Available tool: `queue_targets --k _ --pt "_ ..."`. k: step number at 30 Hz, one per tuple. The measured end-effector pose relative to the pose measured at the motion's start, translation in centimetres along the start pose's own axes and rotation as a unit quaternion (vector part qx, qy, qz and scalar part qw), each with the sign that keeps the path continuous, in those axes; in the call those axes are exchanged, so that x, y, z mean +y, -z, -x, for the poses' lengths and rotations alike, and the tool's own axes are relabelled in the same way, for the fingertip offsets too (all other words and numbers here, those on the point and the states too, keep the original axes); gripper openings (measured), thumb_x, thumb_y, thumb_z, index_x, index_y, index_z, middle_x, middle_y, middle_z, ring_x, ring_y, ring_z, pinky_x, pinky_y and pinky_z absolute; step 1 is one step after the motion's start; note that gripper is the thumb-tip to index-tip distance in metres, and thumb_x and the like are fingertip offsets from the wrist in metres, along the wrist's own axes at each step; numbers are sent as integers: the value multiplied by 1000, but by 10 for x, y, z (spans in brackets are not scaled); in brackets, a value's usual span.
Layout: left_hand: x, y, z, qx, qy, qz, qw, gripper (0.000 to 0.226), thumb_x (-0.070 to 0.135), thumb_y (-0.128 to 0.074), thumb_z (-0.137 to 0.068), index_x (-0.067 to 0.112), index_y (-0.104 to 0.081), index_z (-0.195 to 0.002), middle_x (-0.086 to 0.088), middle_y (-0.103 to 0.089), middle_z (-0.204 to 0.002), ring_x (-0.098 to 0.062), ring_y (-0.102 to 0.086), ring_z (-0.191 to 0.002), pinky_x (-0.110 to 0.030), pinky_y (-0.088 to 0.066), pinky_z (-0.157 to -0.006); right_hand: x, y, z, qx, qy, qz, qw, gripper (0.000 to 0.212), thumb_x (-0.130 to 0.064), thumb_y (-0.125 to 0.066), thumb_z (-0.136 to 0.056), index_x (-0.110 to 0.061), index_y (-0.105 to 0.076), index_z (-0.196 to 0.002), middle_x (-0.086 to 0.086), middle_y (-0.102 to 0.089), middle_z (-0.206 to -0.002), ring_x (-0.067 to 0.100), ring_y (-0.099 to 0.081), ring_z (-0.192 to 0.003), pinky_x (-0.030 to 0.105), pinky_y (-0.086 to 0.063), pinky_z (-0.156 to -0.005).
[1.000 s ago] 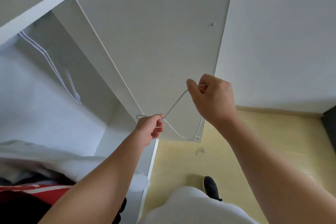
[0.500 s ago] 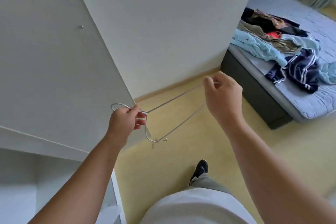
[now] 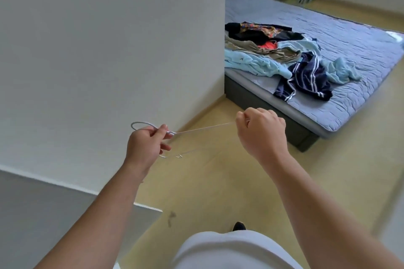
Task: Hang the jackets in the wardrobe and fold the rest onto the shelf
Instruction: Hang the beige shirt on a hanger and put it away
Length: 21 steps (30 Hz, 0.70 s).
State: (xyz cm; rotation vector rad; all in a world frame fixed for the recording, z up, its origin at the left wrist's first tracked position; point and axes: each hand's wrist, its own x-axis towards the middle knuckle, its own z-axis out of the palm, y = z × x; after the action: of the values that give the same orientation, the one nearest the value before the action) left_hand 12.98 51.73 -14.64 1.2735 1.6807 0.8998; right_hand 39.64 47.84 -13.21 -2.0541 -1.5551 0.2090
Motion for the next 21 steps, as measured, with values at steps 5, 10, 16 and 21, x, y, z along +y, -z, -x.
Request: queue_targets --k 5,10,16,21 --pt "42 -66 -60 -22 -24 7 999 28 32 -61 -100 12 -72 -84 6 -78 -86 -17 -70 -58 -28 -48 -58 48 4 -54 -8 -35 14 999 44 -40 -38 -103 -21 -44 -65 -3 -54 -70 28 -50 -77 39 -36 -77" --pt "71 -122 -120 -80 -54 -2 995 28 35 -64 -98 14 -73 -83 6 -78 -84 -15 -69 -56 -18 -47 -51 78 -3 -99 -23 -72 35 997 40 -48 -42 -101 -28 -43 -67 -4 -60 -78 26 -51 -84 39 -36 -79" --pt "96 -182 -224 -152 -58 -8 987 27 40 -68 -94 19 -76 -79 6 -77 -81 -13 -67 -55 -26 -48 -59 103 -32 -183 -32 -130 52 990 38 -46 -46 -101 -22 -54 -73 -7 -56 -75 23 -51 -82 37 -30 -77" --pt "137 -231 -320 -230 -81 -38 969 30 46 -73 -89 21 -77 -75 5 -76 -76 -9 -65 -53 -28 -49 -58 103 -50 -266 -72 -205 50 975 36 -43 -46 -102 -18 -56 -78 -5 -55 -78 25 -51 -82 37 -33 -77"
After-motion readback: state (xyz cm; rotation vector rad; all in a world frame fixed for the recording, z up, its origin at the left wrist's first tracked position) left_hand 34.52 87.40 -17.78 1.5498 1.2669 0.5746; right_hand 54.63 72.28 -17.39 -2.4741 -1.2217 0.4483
